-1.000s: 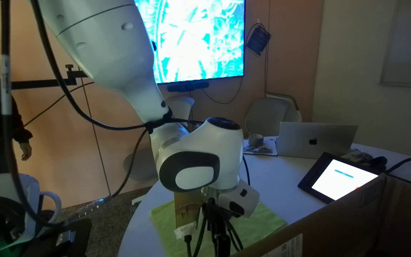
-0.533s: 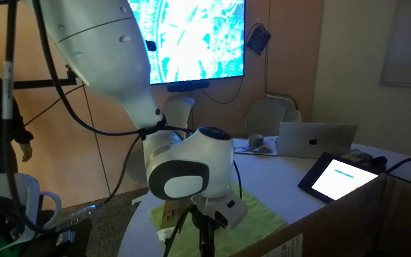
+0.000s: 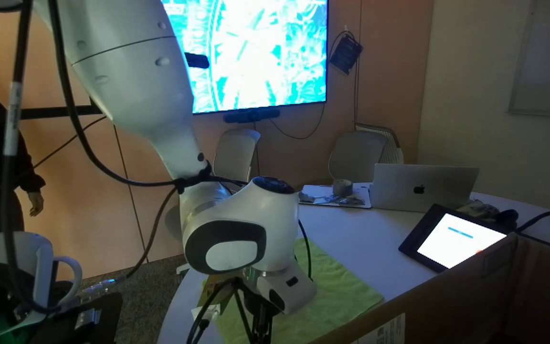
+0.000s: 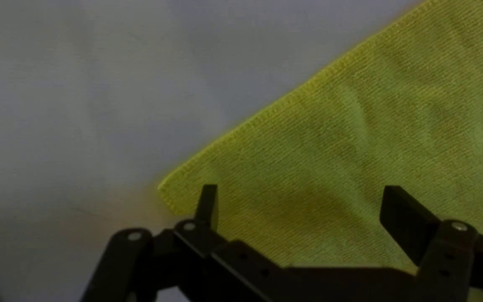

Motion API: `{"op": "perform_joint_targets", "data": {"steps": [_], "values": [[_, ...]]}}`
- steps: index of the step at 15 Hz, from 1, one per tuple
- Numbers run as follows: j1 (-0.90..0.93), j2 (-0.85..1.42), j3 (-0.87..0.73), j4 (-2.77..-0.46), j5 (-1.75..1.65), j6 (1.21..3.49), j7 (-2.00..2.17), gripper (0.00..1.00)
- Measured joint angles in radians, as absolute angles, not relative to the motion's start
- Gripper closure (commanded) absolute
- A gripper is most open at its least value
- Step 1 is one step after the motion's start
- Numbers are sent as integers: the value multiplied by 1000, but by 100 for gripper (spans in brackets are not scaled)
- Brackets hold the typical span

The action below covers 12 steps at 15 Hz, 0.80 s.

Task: Put the marker on the towel, fold the towel, and then put the folded towel in the box

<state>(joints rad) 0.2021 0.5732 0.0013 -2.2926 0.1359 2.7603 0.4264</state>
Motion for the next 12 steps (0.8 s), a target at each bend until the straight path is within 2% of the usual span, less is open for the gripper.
{"op": "perform_joint_targets", "data": {"steps": [12], "values": [[113,605,17,-2325,143,2847,351,0]]}}
